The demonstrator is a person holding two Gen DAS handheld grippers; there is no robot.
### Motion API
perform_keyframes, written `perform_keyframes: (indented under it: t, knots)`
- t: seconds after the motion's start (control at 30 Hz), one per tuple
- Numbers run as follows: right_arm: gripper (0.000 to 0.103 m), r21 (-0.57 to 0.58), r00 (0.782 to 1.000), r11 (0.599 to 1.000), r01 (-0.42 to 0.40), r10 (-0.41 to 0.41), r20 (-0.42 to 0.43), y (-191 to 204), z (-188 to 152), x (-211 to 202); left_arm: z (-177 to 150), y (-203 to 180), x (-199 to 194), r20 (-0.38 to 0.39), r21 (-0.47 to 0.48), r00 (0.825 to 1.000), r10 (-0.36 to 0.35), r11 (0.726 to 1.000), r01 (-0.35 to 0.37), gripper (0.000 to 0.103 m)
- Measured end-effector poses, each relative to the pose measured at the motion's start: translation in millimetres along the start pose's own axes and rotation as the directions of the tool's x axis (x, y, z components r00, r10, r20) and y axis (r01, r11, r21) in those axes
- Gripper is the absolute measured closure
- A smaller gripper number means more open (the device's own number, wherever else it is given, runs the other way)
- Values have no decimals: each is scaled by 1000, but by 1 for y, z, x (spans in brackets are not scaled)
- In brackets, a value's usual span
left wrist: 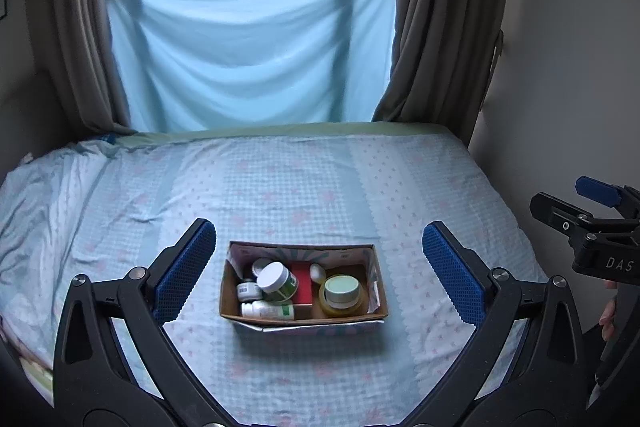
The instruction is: Organize rigid objects
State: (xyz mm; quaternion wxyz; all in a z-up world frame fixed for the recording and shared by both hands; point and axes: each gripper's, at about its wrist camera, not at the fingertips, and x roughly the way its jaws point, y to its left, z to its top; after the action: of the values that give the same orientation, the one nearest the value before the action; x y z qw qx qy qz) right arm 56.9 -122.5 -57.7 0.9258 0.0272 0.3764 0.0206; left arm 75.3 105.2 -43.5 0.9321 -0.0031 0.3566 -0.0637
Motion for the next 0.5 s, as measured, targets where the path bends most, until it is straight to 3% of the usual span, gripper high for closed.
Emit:
perform_keyframes:
  t: [0.5]
  knots:
    - [3,9,999,1000,10,-10,41,-14,-2,-12,0,-20,-13,48,20,999,20,1000,-21,0]
